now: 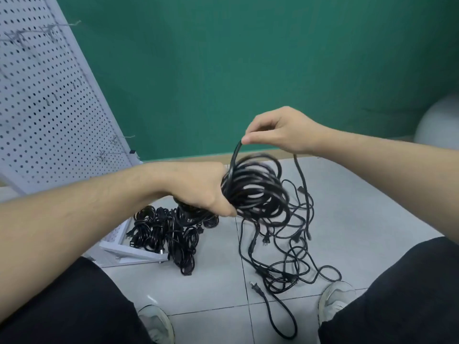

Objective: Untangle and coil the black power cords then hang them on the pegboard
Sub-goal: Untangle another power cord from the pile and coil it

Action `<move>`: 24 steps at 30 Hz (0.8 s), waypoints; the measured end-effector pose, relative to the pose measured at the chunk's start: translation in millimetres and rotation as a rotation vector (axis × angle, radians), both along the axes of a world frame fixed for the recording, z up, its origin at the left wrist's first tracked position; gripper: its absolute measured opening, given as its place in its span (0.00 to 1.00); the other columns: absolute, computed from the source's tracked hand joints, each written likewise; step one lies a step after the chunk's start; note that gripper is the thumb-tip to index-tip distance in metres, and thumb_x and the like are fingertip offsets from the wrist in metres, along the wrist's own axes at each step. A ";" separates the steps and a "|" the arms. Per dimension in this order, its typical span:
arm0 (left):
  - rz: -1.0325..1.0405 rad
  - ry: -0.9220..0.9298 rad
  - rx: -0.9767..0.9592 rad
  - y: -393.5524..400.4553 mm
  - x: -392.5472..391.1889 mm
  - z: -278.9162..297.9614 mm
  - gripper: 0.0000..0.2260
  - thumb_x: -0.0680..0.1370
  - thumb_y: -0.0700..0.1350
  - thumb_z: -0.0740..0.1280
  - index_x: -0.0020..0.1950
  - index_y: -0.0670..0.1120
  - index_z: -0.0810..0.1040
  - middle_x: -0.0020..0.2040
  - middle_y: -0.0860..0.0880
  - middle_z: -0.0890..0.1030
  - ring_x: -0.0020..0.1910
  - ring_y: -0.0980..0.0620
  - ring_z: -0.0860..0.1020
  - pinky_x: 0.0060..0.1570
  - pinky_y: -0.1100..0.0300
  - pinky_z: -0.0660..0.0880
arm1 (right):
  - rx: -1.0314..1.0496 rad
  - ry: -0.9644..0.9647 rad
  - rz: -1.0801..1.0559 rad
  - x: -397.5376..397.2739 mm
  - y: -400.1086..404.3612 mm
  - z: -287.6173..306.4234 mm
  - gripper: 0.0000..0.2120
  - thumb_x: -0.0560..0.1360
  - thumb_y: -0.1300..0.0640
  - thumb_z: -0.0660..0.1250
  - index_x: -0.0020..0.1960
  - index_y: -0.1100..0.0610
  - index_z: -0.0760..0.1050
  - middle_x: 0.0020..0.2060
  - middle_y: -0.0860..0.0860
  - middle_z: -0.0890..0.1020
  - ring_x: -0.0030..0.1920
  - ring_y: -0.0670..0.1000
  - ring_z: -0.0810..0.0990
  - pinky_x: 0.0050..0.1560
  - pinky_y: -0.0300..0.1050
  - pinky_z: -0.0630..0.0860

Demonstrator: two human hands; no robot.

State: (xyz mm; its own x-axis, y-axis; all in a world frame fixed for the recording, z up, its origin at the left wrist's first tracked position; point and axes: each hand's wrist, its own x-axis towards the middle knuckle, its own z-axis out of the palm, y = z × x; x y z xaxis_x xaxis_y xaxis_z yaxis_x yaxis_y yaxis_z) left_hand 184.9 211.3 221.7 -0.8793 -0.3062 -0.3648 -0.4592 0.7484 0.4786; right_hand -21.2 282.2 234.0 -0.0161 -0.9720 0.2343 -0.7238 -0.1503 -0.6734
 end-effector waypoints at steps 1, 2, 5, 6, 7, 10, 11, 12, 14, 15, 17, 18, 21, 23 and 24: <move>0.023 0.089 -0.019 0.9 -0.8 5.4 0.10 0.72 0.46 0.78 0.40 0.51 0.77 0.33 0.58 0.82 0.33 0.57 0.79 0.38 0.63 0.76 | 0.022 -0.024 -0.009 -2.7 -0.6 -6.8 0.05 0.75 0.50 0.75 0.44 0.51 0.84 0.39 0.46 0.86 0.41 0.41 0.79 0.50 0.41 0.75; 0.055 0.165 -0.042 2.2 -2.1 9.7 0.10 0.72 0.46 0.78 0.40 0.52 0.77 0.33 0.59 0.82 0.34 0.59 0.79 0.37 0.66 0.75 | 0.057 -0.025 -0.013 -4.9 0.4 -13.2 0.06 0.74 0.51 0.75 0.45 0.54 0.84 0.40 0.47 0.86 0.41 0.42 0.79 0.49 0.44 0.76; 0.192 0.359 -0.100 -0.4 -3.5 17.7 0.16 0.69 0.54 0.79 0.50 0.54 0.76 0.43 0.56 0.84 0.41 0.59 0.82 0.45 0.61 0.78 | 0.197 -0.078 -0.036 -10.8 1.0 -29.0 0.15 0.68 0.54 0.68 0.43 0.67 0.77 0.37 0.64 0.79 0.38 0.56 0.75 0.43 0.58 0.75; 0.268 0.403 -0.116 -2.6 -3.1 17.9 0.21 0.69 0.57 0.79 0.54 0.53 0.73 0.44 0.52 0.84 0.41 0.55 0.82 0.45 0.55 0.78 | 0.242 -0.115 -0.038 -11.1 -0.2 -32.8 0.16 0.69 0.55 0.69 0.44 0.69 0.75 0.36 0.65 0.77 0.36 0.60 0.74 0.42 0.58 0.77; 0.339 0.443 -0.119 -4.8 -2.9 17.8 0.26 0.69 0.59 0.78 0.55 0.50 0.69 0.45 0.47 0.84 0.38 0.52 0.81 0.43 0.49 0.78 | 0.283 -0.140 -0.030 -7.3 -1.4 -36.3 0.13 0.73 0.54 0.69 0.44 0.66 0.77 0.34 0.64 0.75 0.33 0.61 0.73 0.39 0.55 0.78; 0.500 0.548 -0.007 -11.4 -2.8 15.3 0.27 0.72 0.62 0.75 0.60 0.50 0.67 0.43 0.45 0.85 0.33 0.52 0.79 0.40 0.51 0.76 | 0.440 -0.144 -0.015 18.5 -2.8 -42.0 0.18 0.82 0.41 0.59 0.41 0.46 0.82 0.30 0.50 0.69 0.29 0.49 0.64 0.28 0.41 0.62; 0.554 0.562 0.019 -14.8 -3.1 14.0 0.26 0.73 0.65 0.73 0.60 0.49 0.71 0.43 0.47 0.86 0.35 0.52 0.81 0.41 0.53 0.76 | 0.470 -0.141 -0.017 26.6 -5.1 -42.6 0.20 0.82 0.37 0.58 0.43 0.45 0.82 0.31 0.49 0.68 0.29 0.49 0.63 0.28 0.40 0.61; 0.603 0.560 0.032 -18.3 -3.3 12.5 0.25 0.74 0.67 0.71 0.57 0.48 0.77 0.42 0.49 0.85 0.36 0.52 0.81 0.42 0.54 0.76 | 0.486 -0.112 -0.025 32.5 -6.2 -41.2 0.21 0.81 0.34 0.58 0.45 0.46 0.82 0.31 0.49 0.68 0.30 0.49 0.64 0.28 0.40 0.61; 0.652 0.509 0.047 -27.7 -0.6 8.5 0.27 0.75 0.69 0.68 0.49 0.44 0.83 0.36 0.49 0.83 0.35 0.50 0.79 0.45 0.54 0.76 | 0.501 0.003 -0.034 36.6 -7.3 -37.0 0.22 0.80 0.34 0.59 0.45 0.48 0.83 0.31 0.48 0.70 0.30 0.51 0.65 0.28 0.40 0.64; 0.662 0.484 0.057 -31.8 1.7 6.3 0.28 0.75 0.70 0.67 0.48 0.43 0.83 0.34 0.48 0.83 0.35 0.48 0.79 0.46 0.54 0.77 | 0.511 0.062 -0.036 36.8 -6.1 -35.6 0.23 0.80 0.34 0.59 0.45 0.48 0.83 0.31 0.49 0.71 0.31 0.52 0.66 0.28 0.41 0.65; 0.682 0.439 0.038 -39.9 5.2 0.4 0.30 0.76 0.70 0.65 0.50 0.42 0.83 0.37 0.45 0.83 0.39 0.47 0.81 0.50 0.54 0.77 | 0.521 0.131 -0.007 36.6 0.8 -32.4 0.23 0.80 0.35 0.59 0.43 0.50 0.82 0.32 0.49 0.72 0.31 0.53 0.67 0.31 0.42 0.67; 0.684 0.418 -0.005 -44.5 6.4 -2.3 0.31 0.77 0.70 0.64 0.51 0.41 0.83 0.39 0.44 0.84 0.41 0.47 0.81 0.49 0.54 0.77 | 0.505 0.175 0.013 35.4 4.3 -32.1 0.22 0.80 0.35 0.60 0.43 0.51 0.81 0.32 0.50 0.73 0.32 0.52 0.69 0.33 0.43 0.69; 0.680 0.354 -0.164 -58.9 11.1 -9.5 0.31 0.78 0.70 0.63 0.51 0.40 0.81 0.41 0.41 0.84 0.41 0.46 0.80 0.42 0.56 0.73 | 0.385 0.357 0.068 31.8 10.2 -28.1 0.16 0.82 0.42 0.63 0.46 0.53 0.78 0.34 0.46 0.75 0.34 0.44 0.72 0.36 0.34 0.68; 0.655 0.292 -0.255 -66.0 13.3 -13.5 0.30 0.77 0.70 0.62 0.51 0.43 0.82 0.38 0.47 0.83 0.40 0.48 0.80 0.43 0.55 0.75 | 0.318 0.364 0.110 35.1 11.6 -20.9 0.10 0.83 0.49 0.63 0.52 0.53 0.79 0.34 0.42 0.75 0.34 0.38 0.74 0.36 0.29 0.67; 0.630 0.255 -0.318 -66.9 13.2 -15.4 0.28 0.76 0.72 0.62 0.51 0.47 0.82 0.38 0.50 0.83 0.41 0.48 0.81 0.44 0.54 0.77 | 0.292 0.344 0.126 37.2 12.0 -17.4 0.09 0.83 0.51 0.63 0.55 0.53 0.80 0.34 0.41 0.75 0.33 0.36 0.74 0.37 0.28 0.68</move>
